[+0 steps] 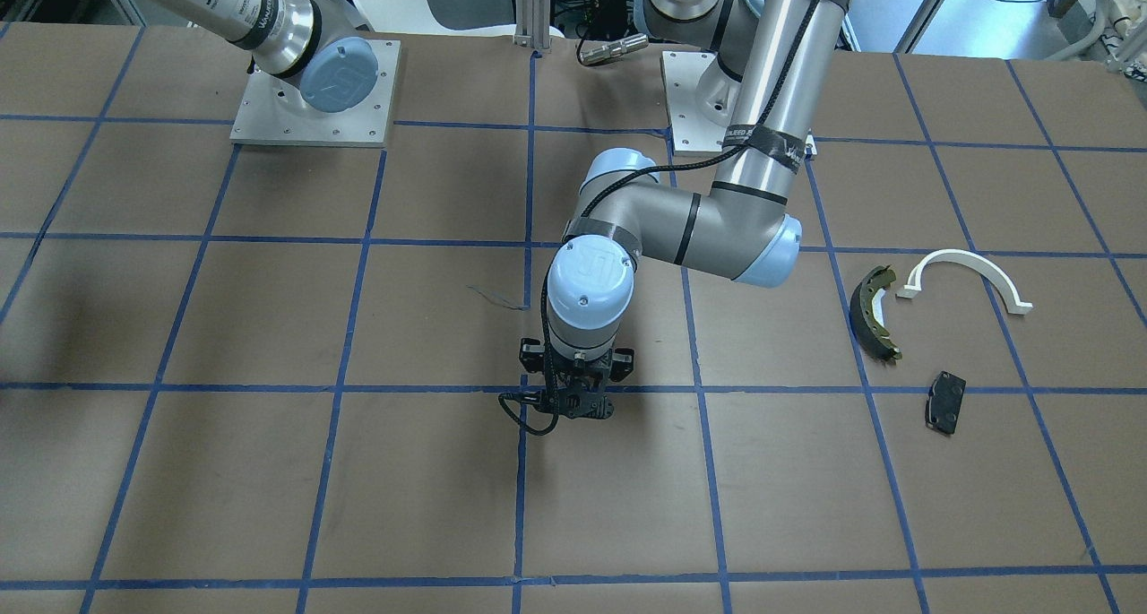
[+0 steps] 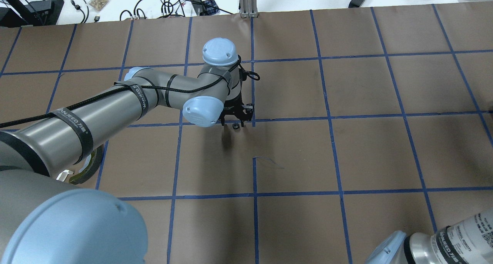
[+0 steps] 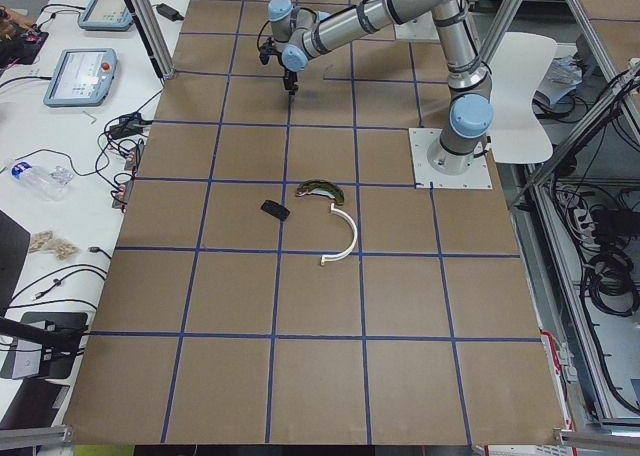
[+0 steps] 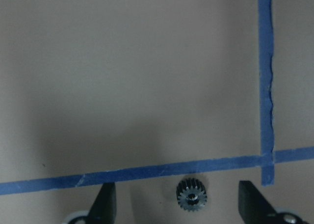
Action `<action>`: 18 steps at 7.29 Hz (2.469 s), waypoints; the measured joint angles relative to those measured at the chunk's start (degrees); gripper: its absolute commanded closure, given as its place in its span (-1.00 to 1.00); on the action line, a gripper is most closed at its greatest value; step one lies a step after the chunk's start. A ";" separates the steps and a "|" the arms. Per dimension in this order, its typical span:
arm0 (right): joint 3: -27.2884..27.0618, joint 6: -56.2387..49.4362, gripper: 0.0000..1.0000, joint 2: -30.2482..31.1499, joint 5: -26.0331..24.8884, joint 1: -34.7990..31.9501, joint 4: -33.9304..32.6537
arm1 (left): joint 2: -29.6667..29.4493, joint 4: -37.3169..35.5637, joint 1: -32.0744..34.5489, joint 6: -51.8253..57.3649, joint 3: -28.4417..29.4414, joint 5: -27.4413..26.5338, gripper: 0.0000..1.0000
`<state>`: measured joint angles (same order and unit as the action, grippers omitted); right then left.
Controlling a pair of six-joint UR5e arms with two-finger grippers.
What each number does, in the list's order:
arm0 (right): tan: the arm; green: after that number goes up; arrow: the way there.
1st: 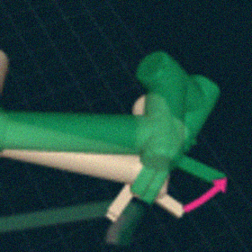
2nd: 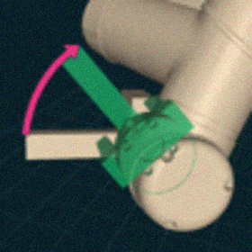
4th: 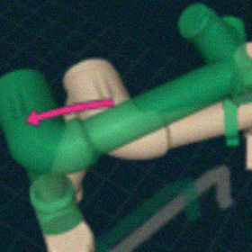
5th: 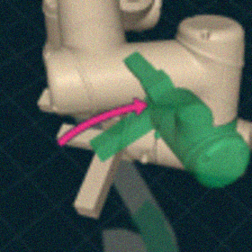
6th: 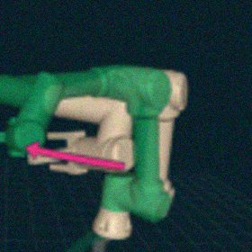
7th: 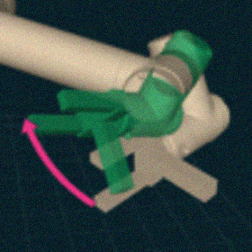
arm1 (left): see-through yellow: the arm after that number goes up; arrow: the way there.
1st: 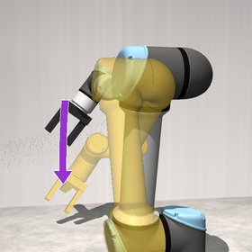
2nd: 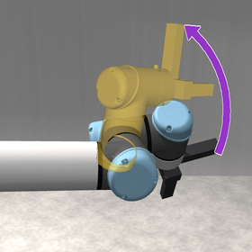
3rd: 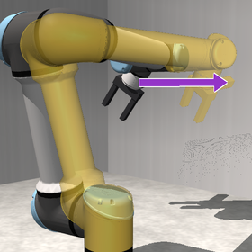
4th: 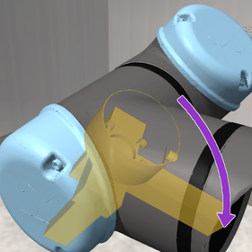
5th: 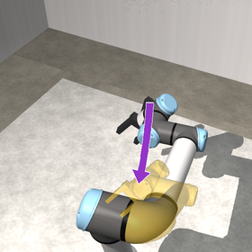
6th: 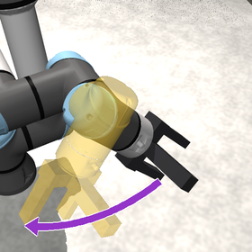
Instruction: Place bearing gear from tray to pile
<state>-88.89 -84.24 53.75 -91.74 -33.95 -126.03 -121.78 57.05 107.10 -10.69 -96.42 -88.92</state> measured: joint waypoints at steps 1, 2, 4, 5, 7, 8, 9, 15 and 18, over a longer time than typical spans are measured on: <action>-0.14 -0.13 -0.37 -0.14 -0.54 0.18 0.00 | -0.25 -0.01 0.15 0.08 -0.11 -0.03 0.49; -0.08 -0.21 -0.32 -0.19 -1.16 0.32 -0.03 | -0.37 -0.02 0.41 0.29 -0.13 -0.21 0.92; 0.10 -0.26 -0.16 -0.36 -1.67 0.56 -0.64 | 0.16 0.03 0.76 0.84 -0.22 -0.57 1.00; 0.09 -0.29 0.04 -0.62 -1.69 0.60 -0.99 | 0.61 0.01 0.68 1.10 -0.20 -0.62 1.00; 0.11 -0.31 0.45 -0.76 -1.69 0.64 -1.20 | 2.71 0.70 -1.70 3.34 0.13 -0.84 1.00; 0.11 -0.33 0.70 -0.75 -1.73 0.65 -1.23 | 4.32 1.56 -5.59 6.54 -0.21 -1.36 1.00; 0.08 -0.37 0.81 -0.69 -1.80 0.67 -1.24 | 6.08 2.39 -11.22 11.36 -1.22 -2.40 1.00; 0.09 2.15 0.87 5.22 -1.88 -0.51 8.54 | 10.03 -6.98 -39.81 48.10 -10.96 -5.51 0.68; -0.16 18.23 0.87 12.62 -2.72 -8.67 27.02 | 8.21 -7.24 -43.04 51.60 -11.41 -5.19 -1.00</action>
<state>-89.04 -66.00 66.37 -94.46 -42.62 -99.01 -113.58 49.82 64.06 40.92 -107.82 -94.11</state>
